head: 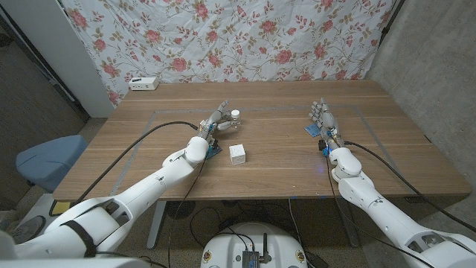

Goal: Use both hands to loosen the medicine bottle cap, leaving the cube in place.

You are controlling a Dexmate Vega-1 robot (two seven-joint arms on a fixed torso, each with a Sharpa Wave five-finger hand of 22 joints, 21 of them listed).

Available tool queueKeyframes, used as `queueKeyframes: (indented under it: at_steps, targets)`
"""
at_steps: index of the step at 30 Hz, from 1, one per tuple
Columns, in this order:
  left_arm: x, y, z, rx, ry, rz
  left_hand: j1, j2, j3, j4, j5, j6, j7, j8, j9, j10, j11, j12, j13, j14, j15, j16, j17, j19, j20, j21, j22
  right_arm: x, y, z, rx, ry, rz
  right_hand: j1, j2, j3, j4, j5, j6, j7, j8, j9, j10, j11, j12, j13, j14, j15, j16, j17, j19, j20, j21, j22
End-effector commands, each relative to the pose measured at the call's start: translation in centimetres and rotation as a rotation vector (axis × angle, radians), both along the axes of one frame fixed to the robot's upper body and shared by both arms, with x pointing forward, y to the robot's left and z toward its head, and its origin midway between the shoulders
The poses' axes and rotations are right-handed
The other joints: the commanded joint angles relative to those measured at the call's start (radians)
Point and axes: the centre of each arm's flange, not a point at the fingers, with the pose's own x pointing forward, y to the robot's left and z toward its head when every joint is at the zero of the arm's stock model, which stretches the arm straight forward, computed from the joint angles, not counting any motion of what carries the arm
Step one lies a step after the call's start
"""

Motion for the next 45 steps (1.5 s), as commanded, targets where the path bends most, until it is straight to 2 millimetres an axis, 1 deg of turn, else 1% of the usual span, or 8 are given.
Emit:
queueKeyframes:
  at_steps: [1,6,10,17,19,28,39,45]
  targets:
    - [-0.03,-0.14,-0.14,-0.004,-0.010,0.016,0.017,0.003,-0.005,0.001,-0.004,0.017,-0.004,0.008,0.001,0.022,0.001,0.005,0.002,0.020,-0.158,0.004,0.002,0.019,-0.064,0.006,0.002,0.08,-0.06,-0.13,0.007,0.000,0.002,-0.003,0.000,0.004,-0.005,0.005,0.002,-0.008,0.000,0.003,0.005,-0.003,-0.003,0.003,-0.004,-0.020,-0.002,0.002,-0.001,-0.082,0.008,0.002]
    - [-0.03,-0.21,-0.10,-0.003,-0.015,0.014,0.027,0.006,-0.008,0.001,-0.007,0.034,0.001,0.008,0.001,0.039,-0.002,0.005,0.002,0.034,-0.158,0.004,0.002,0.032,-0.078,0.006,0.001,0.05,-0.06,-0.18,0.008,0.000,0.002,-0.004,0.000,0.004,-0.005,0.005,0.002,-0.008,0.000,0.003,0.006,-0.003,-0.003,0.003,-0.004,-0.021,-0.002,0.002,-0.001,-0.080,0.008,0.002]
    - [0.02,-0.25,-0.06,-0.003,-0.017,0.018,0.036,0.008,-0.015,0.002,-0.011,0.058,0.027,0.009,0.000,0.054,0.001,0.003,0.002,0.052,-0.157,0.004,0.002,0.042,-0.094,0.005,0.001,0.02,-0.08,-0.27,0.010,0.001,0.001,-0.004,0.000,0.004,-0.005,0.005,0.002,-0.009,0.000,0.003,0.005,-0.004,-0.003,0.003,-0.003,-0.021,-0.002,0.002,0.000,-0.080,0.009,0.002]
    - [0.15,-0.42,-0.10,-0.005,-0.019,0.013,0.046,0.012,-0.019,0.003,-0.014,0.079,0.045,0.008,0.000,0.075,-0.001,0.004,0.002,0.071,-0.159,0.005,0.003,0.054,-0.107,0.004,0.001,-0.03,-0.15,-0.44,0.014,0.002,0.001,-0.005,0.001,0.005,-0.005,0.005,0.002,-0.010,0.000,0.003,0.004,-0.004,-0.004,0.003,-0.004,-0.021,-0.003,0.002,0.001,-0.078,0.009,0.002]
    - [0.16,-0.47,-0.11,-0.008,-0.019,0.018,0.050,0.014,-0.021,0.003,-0.015,0.087,0.058,0.008,0.000,0.085,0.000,0.004,0.002,0.080,-0.159,0.006,0.003,0.058,-0.110,0.004,0.001,-0.04,-0.17,-0.48,0.015,0.003,0.000,-0.005,0.001,0.005,-0.005,0.005,0.002,-0.011,0.000,0.003,0.004,-0.004,-0.004,0.003,-0.004,-0.021,-0.003,0.002,0.001,-0.078,0.009,0.002]
    - [0.16,-0.58,-0.01,-0.011,-0.032,0.017,0.059,0.017,-0.027,0.004,-0.019,0.101,0.085,0.004,0.001,0.096,-0.001,0.001,0.002,0.097,-0.161,0.005,0.003,0.068,-0.115,0.002,0.001,0.00,-0.18,-0.66,0.019,0.004,0.003,-0.006,0.001,0.005,-0.006,0.006,0.002,-0.013,0.000,0.003,0.003,-0.006,-0.005,0.004,-0.005,-0.021,-0.003,0.002,0.001,-0.076,0.009,0.002]
    - [-0.02,-0.76,-0.15,-0.022,-0.047,0.019,0.076,0.031,-0.037,0.007,-0.025,0.136,0.131,0.003,0.001,0.140,-0.001,0.003,0.003,0.137,-0.164,0.009,0.004,0.097,-0.143,0.004,0.001,-0.11,-0.15,-0.82,0.024,0.003,0.003,-0.006,0.002,0.006,-0.006,0.006,0.003,-0.013,0.000,0.004,0.003,-0.007,-0.005,0.004,-0.006,-0.020,-0.004,0.002,0.002,-0.076,0.009,0.002]
    - [-0.16,-0.78,-0.30,-0.029,-0.054,0.021,0.083,0.037,-0.040,0.007,-0.028,0.142,0.139,0.000,0.001,0.153,-0.002,0.002,0.004,0.155,-0.165,0.010,0.005,0.110,-0.150,0.005,0.001,-0.26,-0.19,-0.88,0.024,0.001,0.003,-0.007,0.002,0.007,-0.006,0.006,0.005,-0.014,0.000,0.004,0.003,-0.010,-0.005,0.004,-0.006,-0.020,-0.004,0.002,0.003,-0.076,0.010,0.002]
